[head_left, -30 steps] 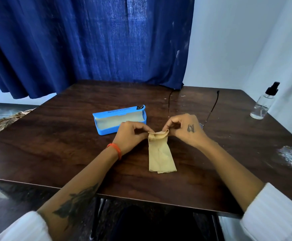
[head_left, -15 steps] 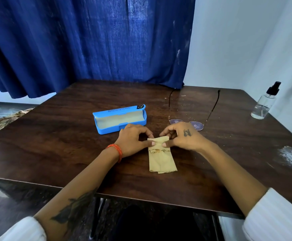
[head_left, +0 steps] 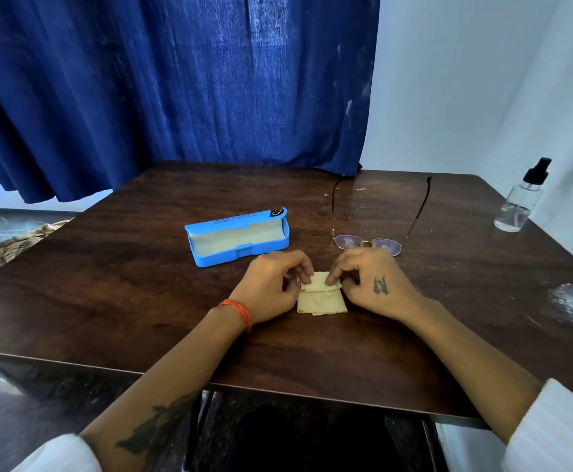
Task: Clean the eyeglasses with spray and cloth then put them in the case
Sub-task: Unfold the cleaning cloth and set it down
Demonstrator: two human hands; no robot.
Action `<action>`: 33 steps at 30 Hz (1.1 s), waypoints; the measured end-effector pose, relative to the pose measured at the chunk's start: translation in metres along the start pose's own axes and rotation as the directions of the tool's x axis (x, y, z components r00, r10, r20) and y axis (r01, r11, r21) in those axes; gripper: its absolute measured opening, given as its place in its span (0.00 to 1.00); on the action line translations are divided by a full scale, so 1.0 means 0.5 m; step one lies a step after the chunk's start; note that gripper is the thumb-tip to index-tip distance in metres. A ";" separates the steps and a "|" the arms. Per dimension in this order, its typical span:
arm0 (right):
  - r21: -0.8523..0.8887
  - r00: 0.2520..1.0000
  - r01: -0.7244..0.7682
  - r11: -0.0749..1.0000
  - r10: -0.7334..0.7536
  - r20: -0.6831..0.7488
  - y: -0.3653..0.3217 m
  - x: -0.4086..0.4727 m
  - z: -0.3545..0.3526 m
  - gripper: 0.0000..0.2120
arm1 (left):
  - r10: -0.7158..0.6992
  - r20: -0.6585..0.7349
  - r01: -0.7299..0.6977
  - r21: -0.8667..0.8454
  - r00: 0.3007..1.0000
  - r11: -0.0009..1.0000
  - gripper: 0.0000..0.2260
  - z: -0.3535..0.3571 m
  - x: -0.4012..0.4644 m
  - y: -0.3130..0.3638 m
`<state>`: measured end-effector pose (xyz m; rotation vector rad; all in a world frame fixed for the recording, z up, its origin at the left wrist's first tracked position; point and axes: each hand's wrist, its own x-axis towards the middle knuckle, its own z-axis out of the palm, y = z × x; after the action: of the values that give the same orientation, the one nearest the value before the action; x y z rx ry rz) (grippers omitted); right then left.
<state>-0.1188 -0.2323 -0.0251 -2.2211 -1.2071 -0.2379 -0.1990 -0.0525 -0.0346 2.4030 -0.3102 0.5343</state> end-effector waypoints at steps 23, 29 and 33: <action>-0.115 0.979 0.002 0.993 -0.025 -0.200 0.019 -0.022 -0.037 0.11 | -0.028 -0.037 0.027 -0.023 0.999 0.999 0.10 0.045 0.051 0.042; -0.258 0.973 0.149 0.954 -0.188 -0.134 0.040 -0.068 -0.057 0.15 | 0.103 0.005 -0.103 0.053 0.995 0.993 0.12 0.067 0.050 0.051; -0.224 0.979 0.158 0.962 -0.182 -0.091 0.051 -0.085 -0.060 0.21 | 0.110 0.032 -0.110 -0.007 0.993 0.994 0.13 0.060 0.041 0.050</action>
<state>-0.1187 -0.2900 -0.0294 -2.2516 -1.3675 -0.5791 -0.1805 -0.0926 -0.0327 2.4016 -0.4601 0.5437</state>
